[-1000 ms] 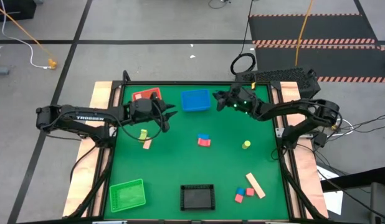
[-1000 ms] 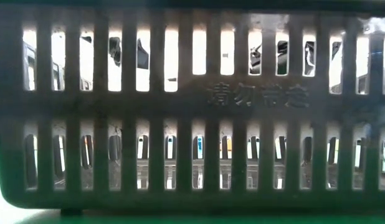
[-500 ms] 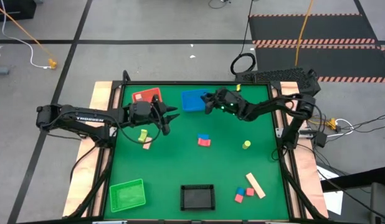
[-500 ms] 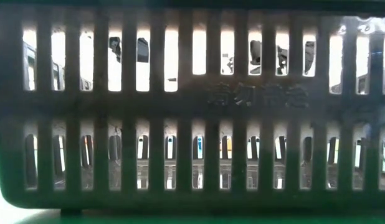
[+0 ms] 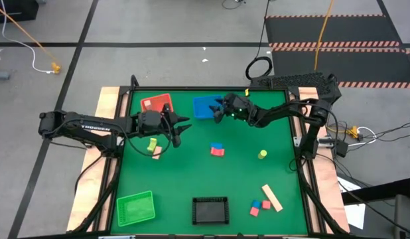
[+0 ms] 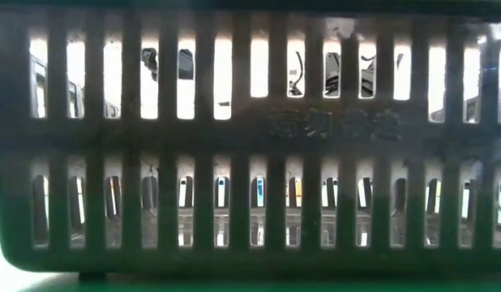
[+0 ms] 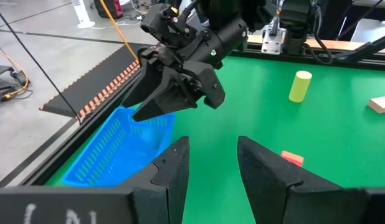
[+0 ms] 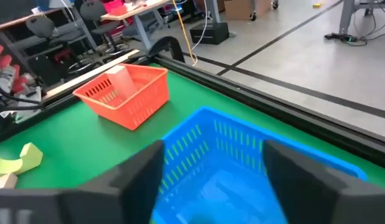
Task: Sort & place blocks by color
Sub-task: Put the top blue block into the blue bin, then put the bottom right green block into the green bin
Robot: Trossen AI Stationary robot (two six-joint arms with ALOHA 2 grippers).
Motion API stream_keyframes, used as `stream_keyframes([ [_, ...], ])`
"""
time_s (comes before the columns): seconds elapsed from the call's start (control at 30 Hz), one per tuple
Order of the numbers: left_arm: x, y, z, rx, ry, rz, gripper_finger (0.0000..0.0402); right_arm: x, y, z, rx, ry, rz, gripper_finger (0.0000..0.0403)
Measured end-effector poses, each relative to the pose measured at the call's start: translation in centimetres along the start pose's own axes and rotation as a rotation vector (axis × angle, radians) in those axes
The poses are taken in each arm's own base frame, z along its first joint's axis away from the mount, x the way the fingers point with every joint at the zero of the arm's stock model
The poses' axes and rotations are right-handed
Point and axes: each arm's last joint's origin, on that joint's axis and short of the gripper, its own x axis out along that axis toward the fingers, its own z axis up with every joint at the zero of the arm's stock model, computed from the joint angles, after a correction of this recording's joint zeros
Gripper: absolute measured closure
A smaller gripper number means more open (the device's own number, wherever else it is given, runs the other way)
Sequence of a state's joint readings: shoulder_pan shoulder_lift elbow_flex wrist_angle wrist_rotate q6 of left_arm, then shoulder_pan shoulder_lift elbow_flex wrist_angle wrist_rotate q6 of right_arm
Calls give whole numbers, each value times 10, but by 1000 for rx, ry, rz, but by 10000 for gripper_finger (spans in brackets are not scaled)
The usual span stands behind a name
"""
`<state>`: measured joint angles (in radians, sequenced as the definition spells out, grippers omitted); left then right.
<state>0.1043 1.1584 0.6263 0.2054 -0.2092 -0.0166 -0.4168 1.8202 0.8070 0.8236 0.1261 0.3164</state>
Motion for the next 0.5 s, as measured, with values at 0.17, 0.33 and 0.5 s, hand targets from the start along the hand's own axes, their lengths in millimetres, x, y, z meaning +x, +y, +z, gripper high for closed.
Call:
stream_keyframes([
  [0.17,0,0,-1,1,6,0,265,-4,1,6,-40,1,-1,64],
  [0.33,0,0,-6,8,60,2,265,-28,11,21,-146,111,-14,53],
  [0.5,0,0,-10,-25,100,5,265,-68,31,26,-158,323,-3,63],
])
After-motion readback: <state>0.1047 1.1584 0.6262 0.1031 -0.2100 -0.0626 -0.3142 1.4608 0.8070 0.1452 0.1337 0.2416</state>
